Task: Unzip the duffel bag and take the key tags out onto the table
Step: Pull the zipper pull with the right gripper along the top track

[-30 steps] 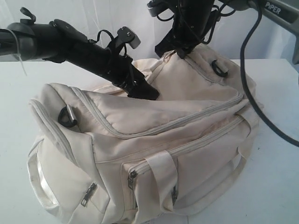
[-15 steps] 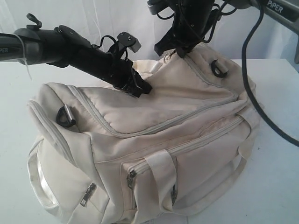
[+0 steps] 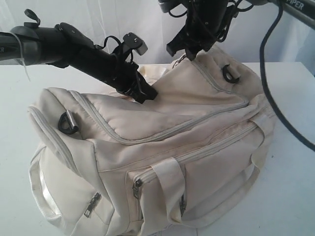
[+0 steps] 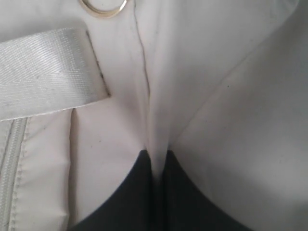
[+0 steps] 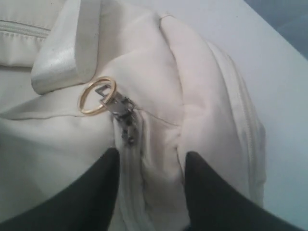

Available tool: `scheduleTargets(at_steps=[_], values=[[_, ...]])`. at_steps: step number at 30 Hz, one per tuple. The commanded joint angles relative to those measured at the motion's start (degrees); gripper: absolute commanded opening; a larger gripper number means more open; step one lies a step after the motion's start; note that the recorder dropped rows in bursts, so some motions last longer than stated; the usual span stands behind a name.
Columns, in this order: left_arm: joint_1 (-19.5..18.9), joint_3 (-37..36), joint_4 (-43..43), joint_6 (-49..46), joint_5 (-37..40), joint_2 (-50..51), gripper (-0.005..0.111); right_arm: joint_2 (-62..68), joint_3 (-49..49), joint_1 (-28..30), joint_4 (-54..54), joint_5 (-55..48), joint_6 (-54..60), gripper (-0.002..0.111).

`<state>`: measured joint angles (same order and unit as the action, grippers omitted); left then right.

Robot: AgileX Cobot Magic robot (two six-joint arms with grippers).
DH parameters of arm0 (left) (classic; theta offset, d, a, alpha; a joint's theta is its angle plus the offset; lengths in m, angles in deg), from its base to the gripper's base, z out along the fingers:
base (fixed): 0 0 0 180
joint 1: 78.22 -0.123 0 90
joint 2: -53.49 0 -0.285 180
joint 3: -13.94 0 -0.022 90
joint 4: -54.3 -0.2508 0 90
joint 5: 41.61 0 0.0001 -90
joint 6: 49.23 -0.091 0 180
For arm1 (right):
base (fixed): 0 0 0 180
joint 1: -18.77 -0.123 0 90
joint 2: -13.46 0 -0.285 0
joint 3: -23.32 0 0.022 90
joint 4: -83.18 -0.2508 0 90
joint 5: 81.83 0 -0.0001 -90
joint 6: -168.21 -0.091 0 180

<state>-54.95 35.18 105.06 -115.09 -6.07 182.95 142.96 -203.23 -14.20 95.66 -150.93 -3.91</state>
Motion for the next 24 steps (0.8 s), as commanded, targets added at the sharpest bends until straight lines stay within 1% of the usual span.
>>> scheduleTargets(at_steps=[1,6,9,16,21,24], values=[[0.2,0.1,-0.1,0.5,5.3,-0.9,0.000,-3.1,-0.2,0.5,0.6,3.8,-0.2,0.056],[0.2,0.1,-0.1,0.5,6.2,-0.9,0.000,-2.2,-0.2,0.5,-2.4,11.0,4.0,0.056],[0.2,0.1,-0.1,0.5,6.3,-0.9,0.000,-0.3,-0.2,0.4,-5.6,12.6,8.4,0.056],[0.2,0.1,-0.1,0.5,6.3,-0.9,0.000,4.0,-0.2,0.4,-6.5,12.8,11.4,0.056],[0.2,0.1,-0.1,0.5,6.2,-0.9,0.000,4.8,-0.2,-0.1,-10.0,12.8,14.4,0.056],[0.2,0.1,-0.1,0.6,6.1,-0.9,0.000,5.0,-0.2,-0.1,-10.0,12.0,14.8,0.059]])
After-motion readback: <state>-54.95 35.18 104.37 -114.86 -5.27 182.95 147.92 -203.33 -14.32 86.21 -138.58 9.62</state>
